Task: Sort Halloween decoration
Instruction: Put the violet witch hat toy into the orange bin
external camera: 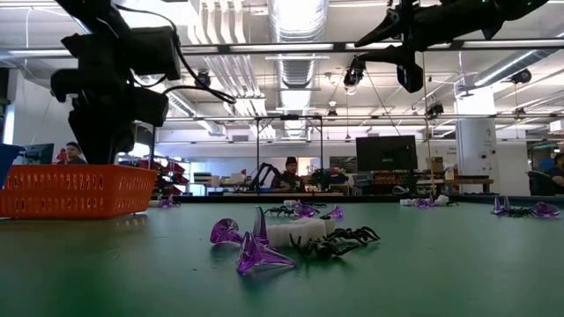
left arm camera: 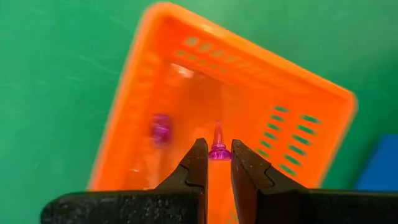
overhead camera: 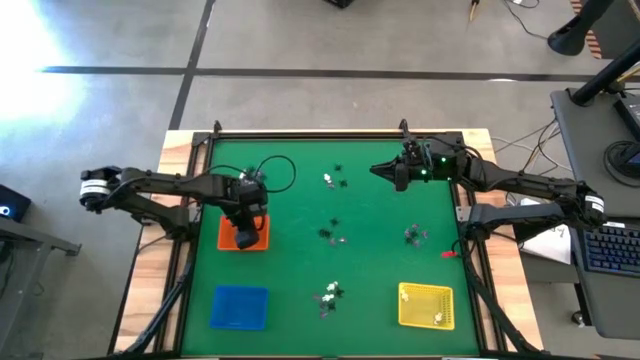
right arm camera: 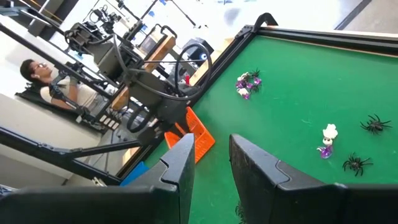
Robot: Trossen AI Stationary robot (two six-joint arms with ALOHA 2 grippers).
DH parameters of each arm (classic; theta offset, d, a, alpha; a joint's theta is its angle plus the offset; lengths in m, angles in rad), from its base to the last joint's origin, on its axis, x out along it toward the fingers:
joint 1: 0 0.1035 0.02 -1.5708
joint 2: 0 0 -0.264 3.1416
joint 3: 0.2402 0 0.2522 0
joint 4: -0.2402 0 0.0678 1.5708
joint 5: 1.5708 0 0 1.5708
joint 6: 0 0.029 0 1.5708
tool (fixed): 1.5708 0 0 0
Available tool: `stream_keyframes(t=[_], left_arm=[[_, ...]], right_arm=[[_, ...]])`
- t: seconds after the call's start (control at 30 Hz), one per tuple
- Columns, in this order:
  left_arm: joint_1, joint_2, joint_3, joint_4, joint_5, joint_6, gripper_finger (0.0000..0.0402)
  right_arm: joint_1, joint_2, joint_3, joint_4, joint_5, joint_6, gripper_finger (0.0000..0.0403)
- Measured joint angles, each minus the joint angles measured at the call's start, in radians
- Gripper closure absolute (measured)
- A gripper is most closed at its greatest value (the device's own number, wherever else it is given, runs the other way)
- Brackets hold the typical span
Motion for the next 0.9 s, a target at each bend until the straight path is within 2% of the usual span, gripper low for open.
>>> stream_keyframes(t=[0.17,0.53,0.9], left_arm=[[0.0,0.0,-0.001,0.002,-0.104,0.011,0.039],[0.002,0.001,0.001,0.004,-0.105,-0.007,0.0385],[0.002,0.001,0.006,0.005,-0.101,-0.026,0.0293]], right_arm=[[0.0,0.0,0.0,0.001,0.0,0.0,0.031],[0.0,0.0,0.0,0.002,0.001,-0.014,0.031],[0.0,0.0,0.0,0.002,0.001,-0.017,0.031]])
